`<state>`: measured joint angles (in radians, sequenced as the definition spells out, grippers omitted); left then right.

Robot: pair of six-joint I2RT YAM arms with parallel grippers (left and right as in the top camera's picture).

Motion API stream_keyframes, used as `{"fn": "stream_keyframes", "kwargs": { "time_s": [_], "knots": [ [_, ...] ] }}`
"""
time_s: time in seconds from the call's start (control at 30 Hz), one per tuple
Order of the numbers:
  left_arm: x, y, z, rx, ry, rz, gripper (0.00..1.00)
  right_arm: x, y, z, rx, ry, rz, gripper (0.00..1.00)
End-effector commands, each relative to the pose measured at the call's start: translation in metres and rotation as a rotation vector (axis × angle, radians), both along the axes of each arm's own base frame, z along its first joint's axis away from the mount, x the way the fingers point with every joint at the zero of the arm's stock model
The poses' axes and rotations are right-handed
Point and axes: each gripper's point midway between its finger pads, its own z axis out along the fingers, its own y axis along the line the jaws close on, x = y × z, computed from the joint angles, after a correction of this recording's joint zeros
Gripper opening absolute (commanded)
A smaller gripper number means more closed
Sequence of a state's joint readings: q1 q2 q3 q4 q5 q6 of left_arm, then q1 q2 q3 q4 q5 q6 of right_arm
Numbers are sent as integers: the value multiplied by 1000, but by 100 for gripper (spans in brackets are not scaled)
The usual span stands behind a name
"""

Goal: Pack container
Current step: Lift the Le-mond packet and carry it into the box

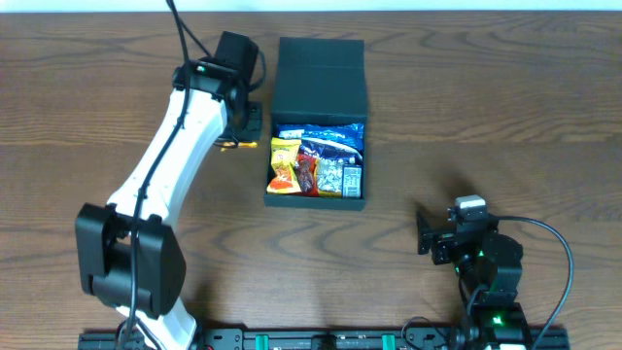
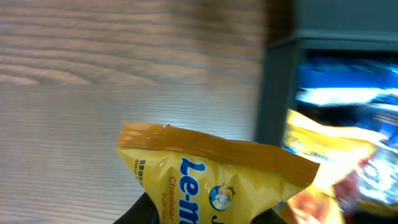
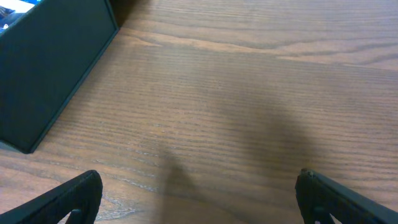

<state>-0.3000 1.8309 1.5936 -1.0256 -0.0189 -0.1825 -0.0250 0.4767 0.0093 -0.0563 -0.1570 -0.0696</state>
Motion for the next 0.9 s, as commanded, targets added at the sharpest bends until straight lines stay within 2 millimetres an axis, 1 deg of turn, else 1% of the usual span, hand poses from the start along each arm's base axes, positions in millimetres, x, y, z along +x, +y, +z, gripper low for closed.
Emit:
{"fn": "stream_keyframes", "kwargs": {
  "time_s": [0.0,0.3,0.53,0.67,0.87],
  "knots": [
    [-11,-23,7,-51,7,-61,20,0,-2,-1,3,0,-12,99],
    [-37,-78,10,-76,16,-147,20,0,-2,-1,3,0,-11,99],
    [-59,-115,10,-82,22,-225,21,0,-2,-1,3,0,-11,99],
    [-69,-129,7,-80,28,-250,21,0,-2,-1,3,0,-11,99],
    [-68,-136,-2,-43,16,-248,21,0,-2,-1,3,0,-11,99]
  ]
}}
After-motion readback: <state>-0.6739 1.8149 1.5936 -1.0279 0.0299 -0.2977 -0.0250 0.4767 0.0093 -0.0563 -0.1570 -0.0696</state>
